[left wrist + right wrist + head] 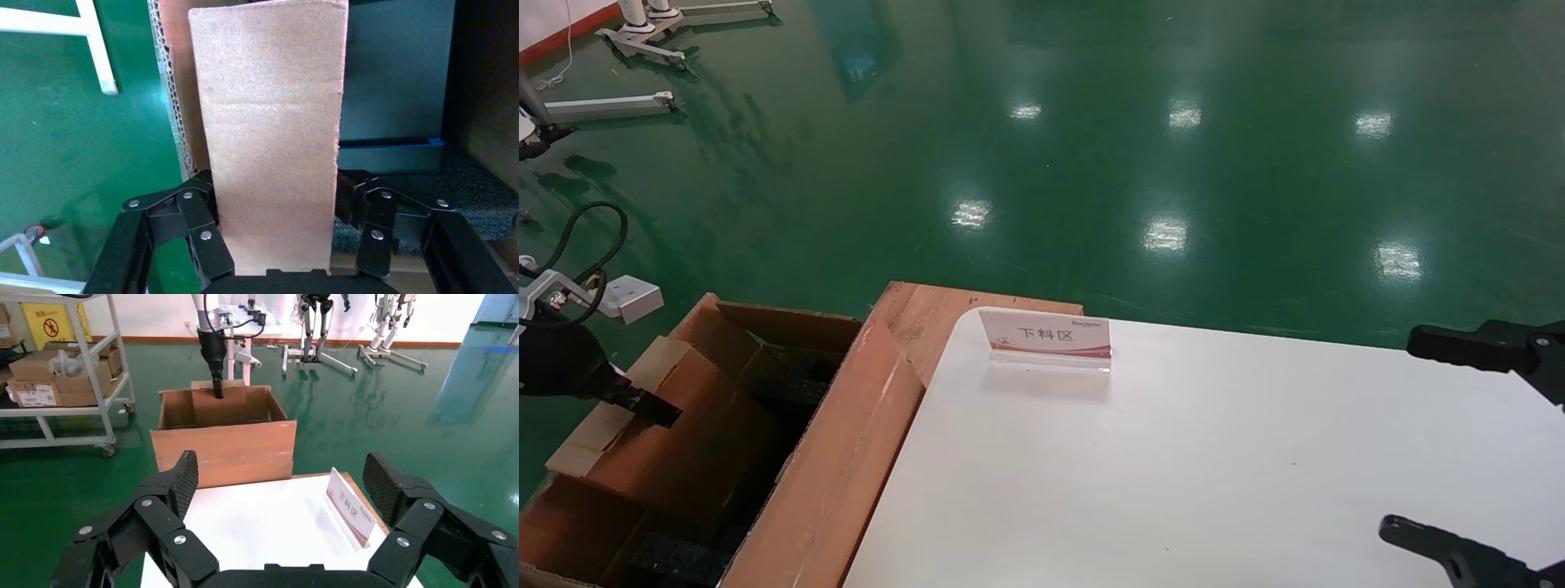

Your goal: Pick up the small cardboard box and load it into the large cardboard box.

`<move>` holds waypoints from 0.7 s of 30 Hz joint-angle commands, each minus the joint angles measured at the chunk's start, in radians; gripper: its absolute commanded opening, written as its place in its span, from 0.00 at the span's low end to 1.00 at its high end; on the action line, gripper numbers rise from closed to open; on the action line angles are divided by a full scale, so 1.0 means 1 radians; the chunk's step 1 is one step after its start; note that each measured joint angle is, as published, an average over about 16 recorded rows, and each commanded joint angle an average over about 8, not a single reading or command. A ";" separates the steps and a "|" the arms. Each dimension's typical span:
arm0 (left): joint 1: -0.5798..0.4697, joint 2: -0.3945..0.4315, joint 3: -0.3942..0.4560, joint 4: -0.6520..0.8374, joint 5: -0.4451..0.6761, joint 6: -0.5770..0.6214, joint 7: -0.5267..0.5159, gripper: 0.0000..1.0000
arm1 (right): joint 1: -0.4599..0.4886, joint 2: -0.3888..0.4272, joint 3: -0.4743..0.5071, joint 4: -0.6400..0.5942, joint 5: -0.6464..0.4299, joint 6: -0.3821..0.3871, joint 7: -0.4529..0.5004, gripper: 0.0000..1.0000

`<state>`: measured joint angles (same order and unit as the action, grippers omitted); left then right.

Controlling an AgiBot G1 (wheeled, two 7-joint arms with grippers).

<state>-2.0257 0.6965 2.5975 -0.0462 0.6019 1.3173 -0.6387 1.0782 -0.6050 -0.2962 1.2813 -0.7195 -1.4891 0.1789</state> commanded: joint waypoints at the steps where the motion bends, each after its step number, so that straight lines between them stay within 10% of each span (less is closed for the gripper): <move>1: -0.001 -0.001 0.000 0.000 0.001 0.000 -0.001 1.00 | 0.000 0.000 0.000 0.000 0.000 0.000 0.000 1.00; 21: -0.006 -0.002 0.001 -0.004 0.002 0.000 -0.004 1.00 | 0.000 0.000 0.001 0.000 0.000 0.000 0.000 1.00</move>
<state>-2.0330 0.6942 2.5977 -0.0508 0.6021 1.3170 -0.6422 1.0782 -0.6050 -0.2956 1.2813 -0.7194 -1.4891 0.1790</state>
